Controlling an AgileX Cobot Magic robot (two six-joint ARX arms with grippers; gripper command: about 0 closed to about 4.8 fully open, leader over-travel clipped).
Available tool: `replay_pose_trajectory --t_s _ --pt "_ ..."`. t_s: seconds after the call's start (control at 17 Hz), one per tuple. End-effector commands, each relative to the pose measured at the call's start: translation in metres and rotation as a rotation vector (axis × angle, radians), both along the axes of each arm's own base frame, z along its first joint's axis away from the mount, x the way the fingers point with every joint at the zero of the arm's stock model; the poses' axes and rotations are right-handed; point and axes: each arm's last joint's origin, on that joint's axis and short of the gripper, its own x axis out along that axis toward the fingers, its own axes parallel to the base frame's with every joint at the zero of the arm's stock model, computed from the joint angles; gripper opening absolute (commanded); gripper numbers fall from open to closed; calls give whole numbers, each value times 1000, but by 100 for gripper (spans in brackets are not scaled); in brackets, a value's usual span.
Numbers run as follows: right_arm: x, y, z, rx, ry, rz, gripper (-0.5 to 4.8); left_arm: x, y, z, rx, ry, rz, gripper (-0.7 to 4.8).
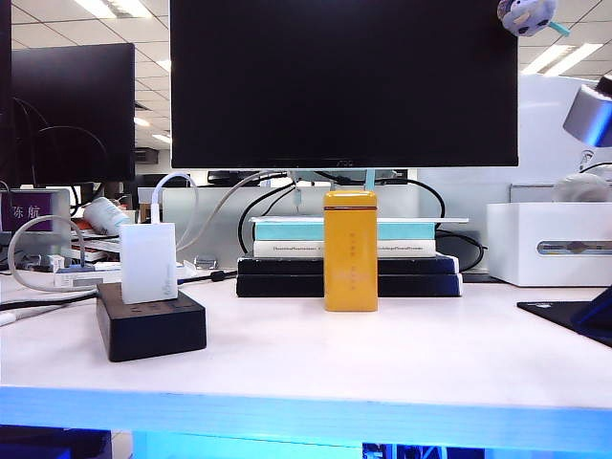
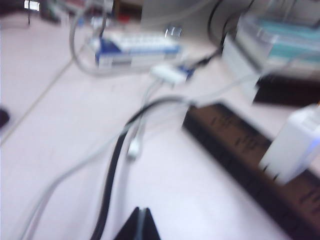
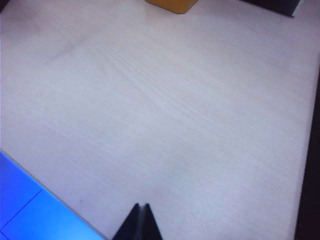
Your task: Plug the white charger into the left socket.
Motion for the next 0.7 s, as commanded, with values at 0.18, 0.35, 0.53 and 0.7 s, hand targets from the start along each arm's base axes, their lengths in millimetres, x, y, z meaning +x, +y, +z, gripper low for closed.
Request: replay_pose_trajectory --t_s 0.18,0.35,0.53,0.7 --pt "0 0 -2 6 -2 -3 1 0 4 -2 29 28 140 -3" --pt "0 0 -2 6 -2 -3 1 -1 8 -3 58 45 264 -3" --pt "0 0 -2 6 -3 -3 1 -1 8 -3 53 45 265 -3" --pt "0 0 -2 6 -2 -2 1 -1 8 -3 54 45 269 -3"
